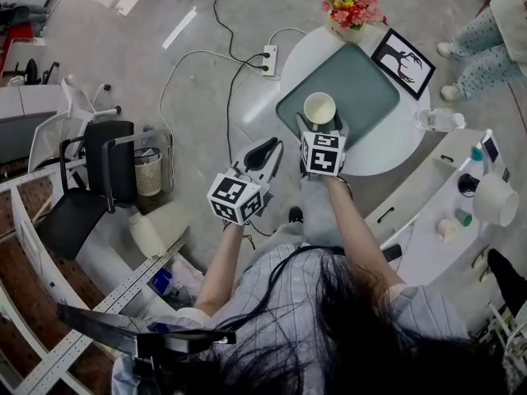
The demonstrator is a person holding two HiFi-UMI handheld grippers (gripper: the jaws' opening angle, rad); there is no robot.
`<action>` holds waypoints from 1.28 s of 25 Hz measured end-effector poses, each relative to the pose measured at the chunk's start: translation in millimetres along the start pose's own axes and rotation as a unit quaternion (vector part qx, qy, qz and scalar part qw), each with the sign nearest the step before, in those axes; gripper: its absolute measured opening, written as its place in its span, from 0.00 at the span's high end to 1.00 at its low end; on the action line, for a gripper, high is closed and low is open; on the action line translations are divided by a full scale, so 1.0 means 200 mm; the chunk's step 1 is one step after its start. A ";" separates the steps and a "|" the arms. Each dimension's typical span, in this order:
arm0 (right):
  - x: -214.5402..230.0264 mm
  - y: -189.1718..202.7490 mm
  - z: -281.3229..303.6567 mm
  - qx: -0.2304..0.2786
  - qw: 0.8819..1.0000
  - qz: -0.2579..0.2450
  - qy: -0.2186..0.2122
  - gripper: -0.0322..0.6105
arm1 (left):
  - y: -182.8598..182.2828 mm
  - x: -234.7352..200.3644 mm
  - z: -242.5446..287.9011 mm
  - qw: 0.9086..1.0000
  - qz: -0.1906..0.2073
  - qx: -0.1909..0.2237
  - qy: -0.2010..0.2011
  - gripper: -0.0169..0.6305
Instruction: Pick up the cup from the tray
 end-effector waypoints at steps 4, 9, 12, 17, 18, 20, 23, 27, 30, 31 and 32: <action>0.04 0.01 0.05 -0.018 0.999 0.005 0.038 0.31 | 0.01 -0.04 -0.01 1.000 -0.007 -0.003 -0.013 0.93; 0.03 -0.04 0.07 -0.027 0.998 -0.013 0.051 0.30 | 0.03 -0.07 -0.02 1.000 -0.009 -0.011 -0.018 0.93; 0.05 -0.03 0.10 -0.023 0.998 0.005 0.059 0.30 | 0.03 -0.06 -0.01 1.000 -0.015 -0.007 -0.018 0.93; 0.07 0.02 0.13 -0.017 0.998 0.021 0.060 0.30 | 0.04 -0.05 -0.01 1.000 -0.014 -0.011 -0.017 0.93; 0.07 0.02 0.13 -0.019 0.998 0.017 0.059 0.30 | 0.04 -0.05 -0.02 1.000 -0.015 -0.010 -0.018 0.93; 0.07 0.01 0.13 -0.024 0.998 0.004 0.057 0.30 | 0.04 -0.06 -0.02 1.000 -0.018 -0.007 -0.019 0.93; 0.08 0.01 0.13 -0.028 0.998 -0.002 0.052 0.30 | 0.05 -0.07 -0.04 0.999 -0.021 -0.006 -0.023 0.93; 0.06 0.01 0.12 -0.035 0.998 -0.035 0.035 0.30 | 0.06 -0.07 -0.06 0.999 -0.025 -0.005 -0.026 0.93; 0.05 0.00 0.09 -0.030 0.997 -0.058 0.028 0.30 | 0.07 -0.06 -0.07 0.999 -0.025 -0.004 -0.026 0.93; 0.05 0.01 0.08 -0.027 0.998 -0.054 0.023 0.30 | 0.07 -0.06 -0.08 0.999 -0.025 -0.004 -0.027 0.93; 0.05 0.01 0.08 -0.023 0.998 -0.048 0.016 0.30 | 0.07 -0.06 -0.09 0.999 -0.025 -0.004 -0.027 0.93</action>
Point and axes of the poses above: the fingertips, and each gripper's own axes: z forward along the fingers, x to its right, y out of its underside, the point moved 2 cm from there along -z, backward along the fingers, and after that the axes turned 6 degrees about -y, right-handed, at the moved point
